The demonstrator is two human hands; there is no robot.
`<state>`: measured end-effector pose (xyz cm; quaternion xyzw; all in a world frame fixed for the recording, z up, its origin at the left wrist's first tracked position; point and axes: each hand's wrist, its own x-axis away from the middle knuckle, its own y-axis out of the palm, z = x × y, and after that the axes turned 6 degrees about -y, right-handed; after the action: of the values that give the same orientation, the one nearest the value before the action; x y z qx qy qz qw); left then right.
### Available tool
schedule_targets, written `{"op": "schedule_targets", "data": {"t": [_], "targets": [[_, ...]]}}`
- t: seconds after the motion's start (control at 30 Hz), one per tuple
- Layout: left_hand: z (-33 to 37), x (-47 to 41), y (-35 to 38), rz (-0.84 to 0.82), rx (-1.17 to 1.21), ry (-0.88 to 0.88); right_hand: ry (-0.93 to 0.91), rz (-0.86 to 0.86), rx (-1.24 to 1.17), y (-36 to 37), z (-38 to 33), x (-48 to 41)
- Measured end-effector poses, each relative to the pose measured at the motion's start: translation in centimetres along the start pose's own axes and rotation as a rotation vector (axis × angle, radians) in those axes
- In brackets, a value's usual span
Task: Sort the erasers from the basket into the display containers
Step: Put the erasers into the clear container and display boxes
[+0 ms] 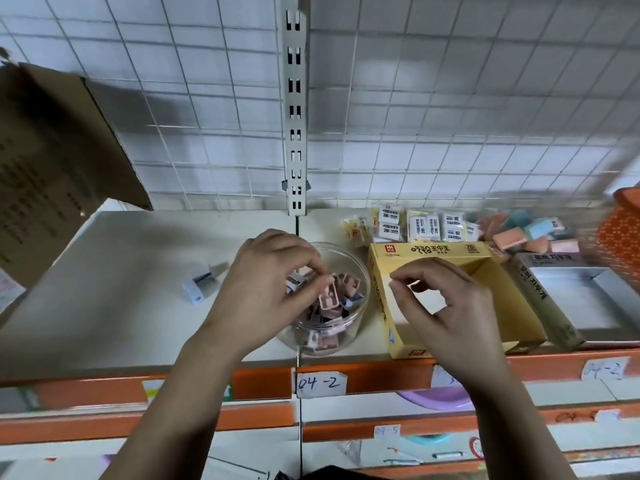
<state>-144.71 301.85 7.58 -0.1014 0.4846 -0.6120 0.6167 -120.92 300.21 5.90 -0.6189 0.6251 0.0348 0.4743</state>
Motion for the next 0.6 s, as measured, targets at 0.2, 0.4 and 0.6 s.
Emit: {"op": "schedule_targets", "data": {"t": [0.2, 0.4, 0.6], "targets": [[-2.3, 2.2, -3.6, 0.294, 0.008, -0.167, -0.095, 0.054, -0.008, 2.1, -3.1, -2.9], [-7.1, 6.3, -6.3, 0.359, -0.076, -0.342, -0.247, -0.107, -0.023, 8.0, -8.9, -4.9], [-9.9, 9.1, -7.8, 0.338, -0.039, -0.384, -0.175, -0.306, -0.039, 15.5, -10.5, -5.1]]}}
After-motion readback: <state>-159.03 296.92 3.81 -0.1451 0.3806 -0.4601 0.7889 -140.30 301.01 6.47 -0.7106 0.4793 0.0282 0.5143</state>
